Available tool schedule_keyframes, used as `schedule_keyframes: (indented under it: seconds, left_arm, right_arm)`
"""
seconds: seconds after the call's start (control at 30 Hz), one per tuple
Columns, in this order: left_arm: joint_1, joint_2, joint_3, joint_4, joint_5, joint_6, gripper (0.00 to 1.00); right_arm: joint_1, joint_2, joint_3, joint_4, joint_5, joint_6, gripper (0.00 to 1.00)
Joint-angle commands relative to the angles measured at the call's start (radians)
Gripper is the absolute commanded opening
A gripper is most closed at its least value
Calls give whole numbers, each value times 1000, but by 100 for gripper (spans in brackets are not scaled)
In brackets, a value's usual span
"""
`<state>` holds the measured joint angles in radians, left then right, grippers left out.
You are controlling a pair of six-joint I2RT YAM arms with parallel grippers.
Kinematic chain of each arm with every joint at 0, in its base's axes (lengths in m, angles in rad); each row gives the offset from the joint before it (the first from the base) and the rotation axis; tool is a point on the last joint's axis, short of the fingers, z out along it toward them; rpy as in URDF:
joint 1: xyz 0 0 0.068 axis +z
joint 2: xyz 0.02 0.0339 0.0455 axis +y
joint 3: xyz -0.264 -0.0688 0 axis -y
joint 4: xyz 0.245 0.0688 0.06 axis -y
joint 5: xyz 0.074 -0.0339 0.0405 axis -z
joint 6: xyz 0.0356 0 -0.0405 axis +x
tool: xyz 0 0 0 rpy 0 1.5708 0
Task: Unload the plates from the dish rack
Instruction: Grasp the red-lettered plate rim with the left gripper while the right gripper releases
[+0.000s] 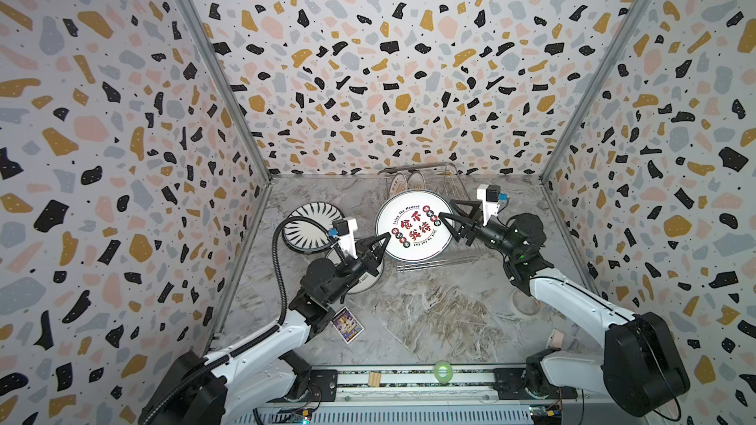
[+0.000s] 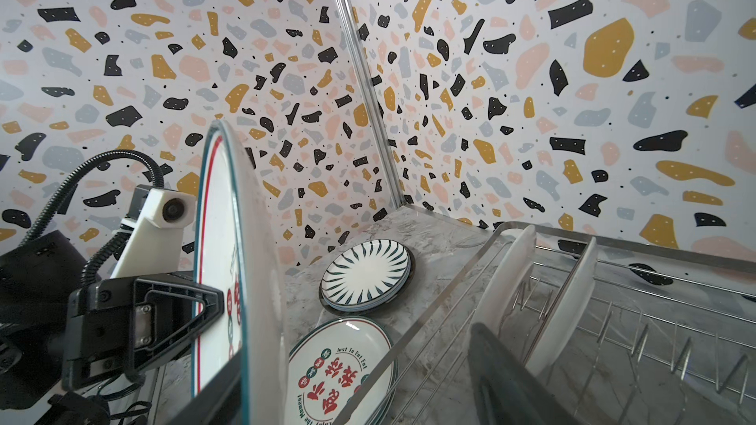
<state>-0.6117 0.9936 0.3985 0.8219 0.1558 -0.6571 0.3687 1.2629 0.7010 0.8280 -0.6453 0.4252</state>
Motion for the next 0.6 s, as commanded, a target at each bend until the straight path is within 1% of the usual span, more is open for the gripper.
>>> schedule_keyframes:
  seconds: [0.0, 0.1, 0.2, 0.27, 0.33, 0.4, 0.5, 0.57]
  left_arm:
    - [0, -40, 13, -23, -77, 44, 0]
    - [9, -79, 3, -76, -132, 46, 0]
    - [29, -117, -21, -102, -177, 27, 0]
    - [49, -134, -38, -105, -183, 4, 0]
    - [69, -143, -53, -100, -176, -18, 0]
    - [97, -146, -69, -95, -184, -62, 0]
    - [150, -152, -89, -107, -213, -172, 0]
    - [164, -164, -106, -98, -221, -208, 0]
  right_arm:
    - [-2, -4, 35, -5, 22, -3, 78]
    - [-1, -4, 43, -27, 32, -8, 81]
    - [6, -3, 42, -19, 18, 0, 87]
    - [21, -7, 44, -26, 16, -9, 94]
    - [42, -10, 52, -48, 21, -34, 99]
    - [71, -15, 61, -73, 39, -63, 99]
    - [118, -16, 84, -112, 95, -108, 99]
    - [153, -2, 110, -137, 126, -144, 99]
